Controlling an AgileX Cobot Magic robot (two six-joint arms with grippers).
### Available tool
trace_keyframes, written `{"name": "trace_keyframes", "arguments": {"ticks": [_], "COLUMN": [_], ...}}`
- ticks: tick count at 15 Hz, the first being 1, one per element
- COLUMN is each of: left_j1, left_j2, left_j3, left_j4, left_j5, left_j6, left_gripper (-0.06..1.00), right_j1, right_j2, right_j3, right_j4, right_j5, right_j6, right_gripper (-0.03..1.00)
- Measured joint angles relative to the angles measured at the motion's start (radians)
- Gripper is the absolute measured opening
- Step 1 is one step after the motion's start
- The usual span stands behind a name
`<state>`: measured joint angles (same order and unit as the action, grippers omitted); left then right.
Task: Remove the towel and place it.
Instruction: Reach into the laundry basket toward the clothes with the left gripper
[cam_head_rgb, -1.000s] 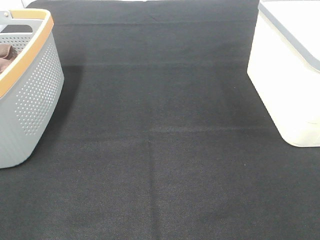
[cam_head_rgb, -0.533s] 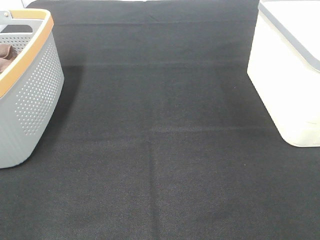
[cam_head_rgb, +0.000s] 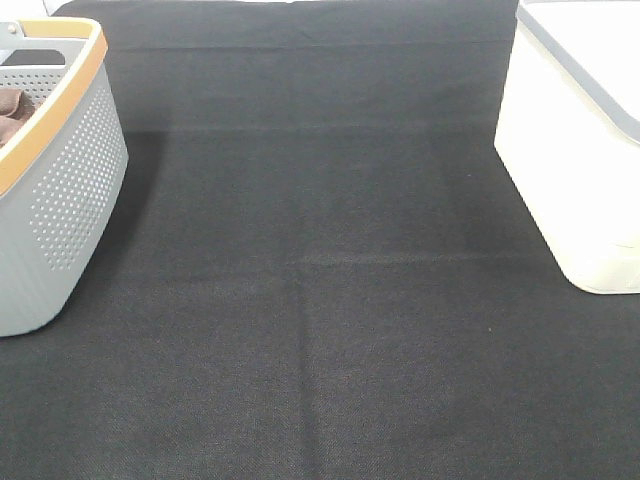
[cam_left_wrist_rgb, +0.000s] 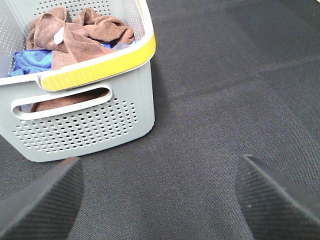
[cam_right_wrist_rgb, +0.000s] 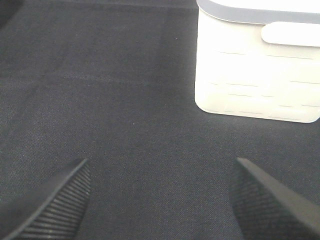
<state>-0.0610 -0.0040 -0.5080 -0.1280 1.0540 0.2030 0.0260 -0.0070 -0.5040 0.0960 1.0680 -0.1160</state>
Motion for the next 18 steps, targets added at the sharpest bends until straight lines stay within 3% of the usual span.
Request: {"name": "trace_keyframes", "arguments": {"ticks": [8,12,15,16,18], "left_j1": [0.0,0.0,0.0,0.0,0.0], "left_j2": [0.0,0.041,0.233,0.373,0.544], "left_j3": [-0.003,-0.007,-0.025,-0.066,-0.145], "left_j4": [0.013,0.102,0.257,0.344,0.414], "left_j5": [-0.029,-0.267,-0.406,-0.423,-0.425], "left_j6": [0.0,-0.022,-0.162,-0.271,-0.416], "left_gripper": [0.7,0.64,0.63,0.63,0.63], "right_j1": [0.0,0.0,0.0,0.0,0.0], "right_j2": [0.0,0.0,0.0,0.0,0.0], "right_j3": [0.0,0.0,0.0,0.0,0.0], "right_j4": [0.0,0.0,0.0,0.0,0.0], "right_j5": [0.0,0.0,0.0,0.0,0.0], "right_j6": [0.0,0.0,0.0,0.0,0.0], "right_gripper": [0.73,0.73,0.73,0.73,0.73]}}
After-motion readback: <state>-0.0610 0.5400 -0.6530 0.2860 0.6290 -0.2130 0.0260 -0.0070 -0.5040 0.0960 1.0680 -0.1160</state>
